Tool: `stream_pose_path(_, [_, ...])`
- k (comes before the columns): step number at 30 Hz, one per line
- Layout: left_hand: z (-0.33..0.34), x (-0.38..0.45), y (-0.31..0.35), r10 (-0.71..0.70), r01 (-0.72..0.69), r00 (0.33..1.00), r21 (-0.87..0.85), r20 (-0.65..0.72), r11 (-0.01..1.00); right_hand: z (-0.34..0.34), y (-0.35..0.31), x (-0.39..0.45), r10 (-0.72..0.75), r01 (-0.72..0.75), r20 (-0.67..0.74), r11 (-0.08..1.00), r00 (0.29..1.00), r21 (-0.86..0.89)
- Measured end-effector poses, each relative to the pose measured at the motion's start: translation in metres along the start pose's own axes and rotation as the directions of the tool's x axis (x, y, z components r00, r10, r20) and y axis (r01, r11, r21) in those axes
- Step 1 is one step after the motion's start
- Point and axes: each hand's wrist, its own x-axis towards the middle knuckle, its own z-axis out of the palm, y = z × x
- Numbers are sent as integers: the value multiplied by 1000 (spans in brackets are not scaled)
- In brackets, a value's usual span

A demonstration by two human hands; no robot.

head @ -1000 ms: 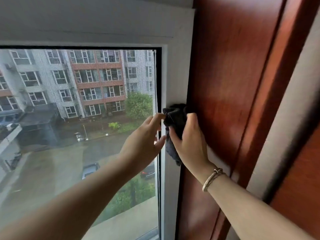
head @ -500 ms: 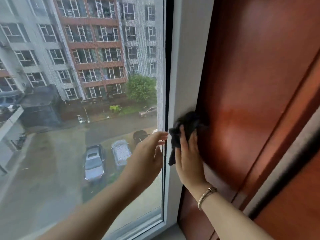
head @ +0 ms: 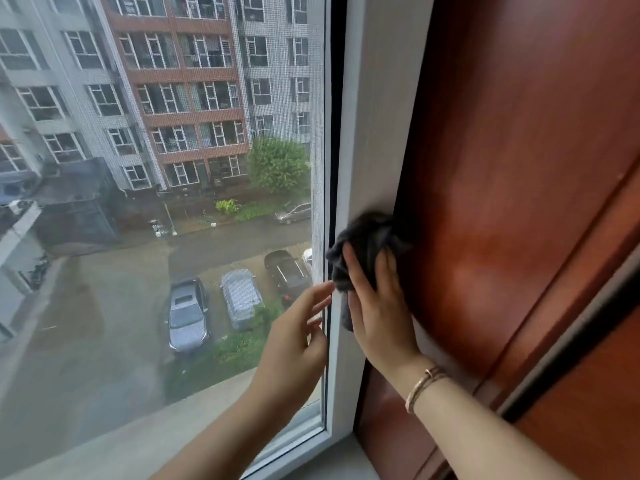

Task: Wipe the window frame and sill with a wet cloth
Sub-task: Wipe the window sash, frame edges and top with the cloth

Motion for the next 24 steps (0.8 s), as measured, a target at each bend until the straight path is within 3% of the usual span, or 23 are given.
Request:
stream_pose_path(4, [9,-16,-18,-41,42,999,-37,35,998,31,10,-72,64,-46,142,991,988,-125])
stream_pose_path(7, [11,-30,-35,-102,104,993,-34,59,994,36,5,-81,108,-95,161,992,981,-86])
stream_pose_path(11, [13,-38,-46,-147,151,986,-49,78,987,23,-5,-42,101,-102,25,994,995,47])
stream_pose_path(14, [15,-39,-52,-157,162,985,-70,66,984,25,-2,-26,83,-81,-34,996,996,33])
stream_pose_path(19, [22,-51,-80,-181,186,980,-62,79,980,59,11,-89,4,-1,56,999,998,-43])
stream_pose_path(24, [32,-80,-115,-227,231,964,-9,138,973,104,19,-162,116,-109,105,991,988,-74])
